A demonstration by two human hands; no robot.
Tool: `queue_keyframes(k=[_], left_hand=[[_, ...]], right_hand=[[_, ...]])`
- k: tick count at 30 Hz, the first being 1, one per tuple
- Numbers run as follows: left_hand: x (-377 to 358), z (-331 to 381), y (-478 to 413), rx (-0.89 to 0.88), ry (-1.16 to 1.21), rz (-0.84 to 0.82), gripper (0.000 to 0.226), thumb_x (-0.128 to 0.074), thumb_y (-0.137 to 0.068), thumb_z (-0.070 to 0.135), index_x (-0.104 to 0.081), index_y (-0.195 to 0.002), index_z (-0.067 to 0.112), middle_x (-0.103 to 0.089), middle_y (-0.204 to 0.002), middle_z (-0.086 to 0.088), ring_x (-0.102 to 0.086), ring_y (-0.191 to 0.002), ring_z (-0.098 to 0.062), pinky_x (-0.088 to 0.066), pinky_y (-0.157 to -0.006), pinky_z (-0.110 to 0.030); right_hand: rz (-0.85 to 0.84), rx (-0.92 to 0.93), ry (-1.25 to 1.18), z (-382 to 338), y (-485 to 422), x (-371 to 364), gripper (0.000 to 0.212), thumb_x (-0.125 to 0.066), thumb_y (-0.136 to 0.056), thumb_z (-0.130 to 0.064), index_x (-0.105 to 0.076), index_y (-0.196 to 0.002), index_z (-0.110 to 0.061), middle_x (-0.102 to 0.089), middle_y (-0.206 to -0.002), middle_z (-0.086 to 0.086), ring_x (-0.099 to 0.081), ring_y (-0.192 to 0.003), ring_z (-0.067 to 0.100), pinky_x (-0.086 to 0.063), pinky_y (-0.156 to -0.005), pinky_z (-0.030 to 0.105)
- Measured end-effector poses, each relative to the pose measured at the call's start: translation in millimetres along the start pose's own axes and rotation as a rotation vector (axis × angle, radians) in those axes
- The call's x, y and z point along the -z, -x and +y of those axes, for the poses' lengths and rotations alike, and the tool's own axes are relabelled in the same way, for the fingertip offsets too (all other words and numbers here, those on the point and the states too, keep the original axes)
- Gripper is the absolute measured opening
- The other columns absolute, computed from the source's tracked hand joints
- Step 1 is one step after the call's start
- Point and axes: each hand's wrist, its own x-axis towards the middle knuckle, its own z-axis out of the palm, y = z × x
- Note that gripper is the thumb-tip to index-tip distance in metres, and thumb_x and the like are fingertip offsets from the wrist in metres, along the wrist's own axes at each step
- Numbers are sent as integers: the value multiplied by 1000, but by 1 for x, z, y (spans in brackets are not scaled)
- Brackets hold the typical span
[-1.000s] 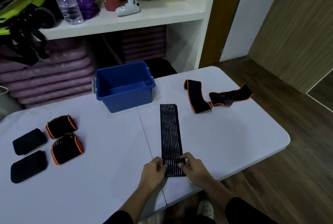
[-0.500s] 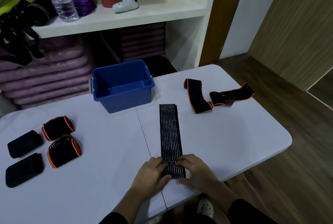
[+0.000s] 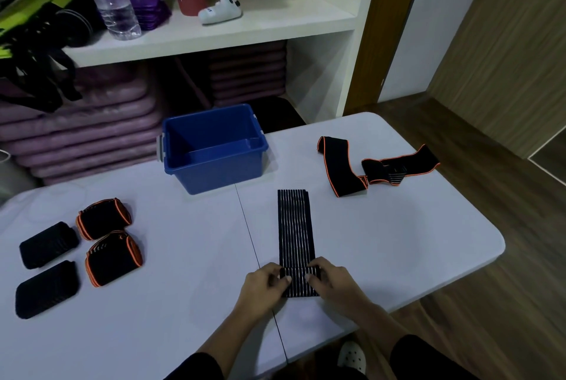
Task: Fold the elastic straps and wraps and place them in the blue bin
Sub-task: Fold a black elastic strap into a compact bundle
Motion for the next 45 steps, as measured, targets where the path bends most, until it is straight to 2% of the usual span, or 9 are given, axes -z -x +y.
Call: queue_keyframes(k=[4, 8, 12, 17, 27, 29, 34, 41, 45], left_hand=[[-11, 0, -3, 77, -69, 90, 24, -60, -86, 36, -58, -99, 16, -63, -78, 2, -60, -74, -15, -49, -66, -27], [-15, 0, -4, -69, -338, 178, 35, -60, -86, 36, -49, -115, 19, -54, -104, 1, -56, -94, -16, -43, -70, -22], [-12, -7, -8, -356, -477, 135, 21, -56, -88, 29, -62, -103, 16, -53, -105, 1, -55, -99, -16, -46, -71, -22], [-1, -21, -8, -526, -565, -2, 54, -59, -71, 50, -61, -115, 20, -59, -115, 5, -56, -98, -15, -48, -80, -25], [5, 3, -21, -27, -57, -41, 36, -61, -78, 37, -56, -111, 25, -67, -76, 4, -64, -77, -13, -53, -77, -33], [1, 4, -23, 17, -85, -34, 37, -63, -80, 33, -53, -113, 22, -66, -81, 3, -64, -80, -15, -53, -76, -31], [-4, 1, -19, -185, -278, 99, 52, -65, -81, 30, -46, -129, 28, -49, -112, 2, -53, -101, -14, -47, -81, -23], [2, -16, -22, -463, -592, -90, 75, -58, -73, 52, -39, -140, 23, -43, -136, 5, -46, -117, -15, -42, -96, -26], [3, -14, -27, -481, -553, -70, 66, -64, -74, 30, -45, -137, 20, -48, -131, 2, -49, -114, -19, -45, -94, -29]], right_hand=[[114, -110, 27, 4, -6, -14, 20, -62, -85, -31, -50, -99, -24, -48, -55, -7, -46, -51, 8, -36, -55, 26], [216, 50, 226, 10, -6, -15, 31, -61, -82, -29, -55, -111, -20, -51, -98, -4, -52, -88, 11, -44, -76, 25], [170, 319, 326, 10, -2, -6, 25, -53, -82, -33, -65, -100, -19, -59, -103, -4, -52, -96, 10, -49, -83, 30], [-16, 402, 425, 19, -3, 8, 57, -65, -65, -47, -60, -115, -19, -59, -119, -4, -51, -108, 10, -43, -93, 22], [17, -27, 90, -5, -15, 7, 30, -56, -90, -26, -49, -118, -18, -48, -61, -11, -48, -54, -2, -37, -54, 14], [52, -45, 121, -6, -17, 2, 32, -58, -88, -26, -50, -117, -14, -48, -70, -11, -47, -59, 0, -34, -56, 14], [168, 76, 226, -1, -16, -2, 48, -62, -78, -22, -50, -125, -19, -47, -112, 0, -50, -100, 16, -46, -87, 28], [70, 359, 422, 12, -10, 10, 64, -65, -63, -45, -59, -120, -17, -60, -120, -1, -54, -108, 15, -45, -93, 26], [88, 353, 371, 14, -14, 12, 53, -66, -66, -26, -61, -118, -17, -64, -115, -1, -57, -105, 16, -46, -91, 25]])
